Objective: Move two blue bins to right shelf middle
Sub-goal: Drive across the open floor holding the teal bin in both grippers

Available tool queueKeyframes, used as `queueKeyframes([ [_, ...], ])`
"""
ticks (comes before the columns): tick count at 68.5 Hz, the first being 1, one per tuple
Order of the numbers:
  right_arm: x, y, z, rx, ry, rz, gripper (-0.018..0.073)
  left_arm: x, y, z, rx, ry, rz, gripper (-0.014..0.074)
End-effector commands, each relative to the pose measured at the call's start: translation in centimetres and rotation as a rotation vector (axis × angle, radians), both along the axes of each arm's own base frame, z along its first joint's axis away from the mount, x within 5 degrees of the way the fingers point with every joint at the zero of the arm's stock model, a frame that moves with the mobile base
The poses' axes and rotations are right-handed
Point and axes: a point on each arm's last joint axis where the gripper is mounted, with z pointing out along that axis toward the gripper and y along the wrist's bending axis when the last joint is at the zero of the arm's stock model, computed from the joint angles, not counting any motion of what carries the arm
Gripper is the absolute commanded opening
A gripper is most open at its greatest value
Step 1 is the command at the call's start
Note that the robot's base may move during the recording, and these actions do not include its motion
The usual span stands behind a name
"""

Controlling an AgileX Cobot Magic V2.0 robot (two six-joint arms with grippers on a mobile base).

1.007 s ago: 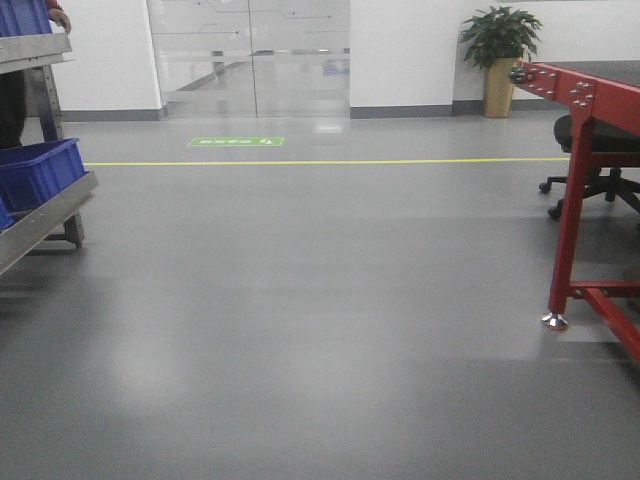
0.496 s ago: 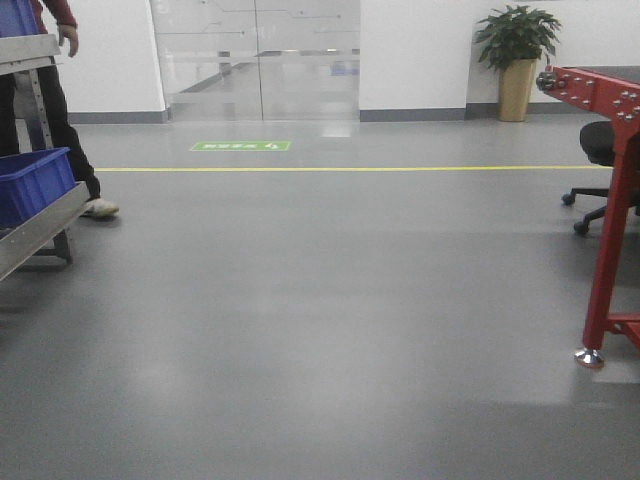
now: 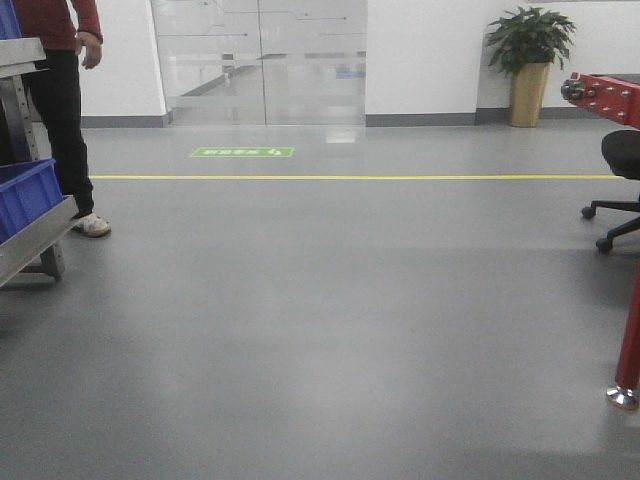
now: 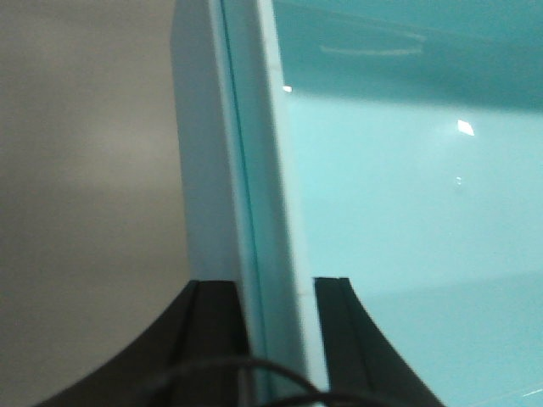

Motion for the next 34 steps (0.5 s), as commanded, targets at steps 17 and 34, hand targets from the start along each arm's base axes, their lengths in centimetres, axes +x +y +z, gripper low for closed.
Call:
queueKeyframes([
  [17,-0.47,0.53,1.52,0.094,-0.08,0.03,-0.0154,-0.65,-0.52,1.77,-0.114,-0.088,-0.033,-0.0111],
  [34,-0.47,0.53,1.52,0.094,-0.08,0.03,-0.0154,-0.64,-0.52,1.79,-0.115,-0.09,-0.033,-0.0111],
])
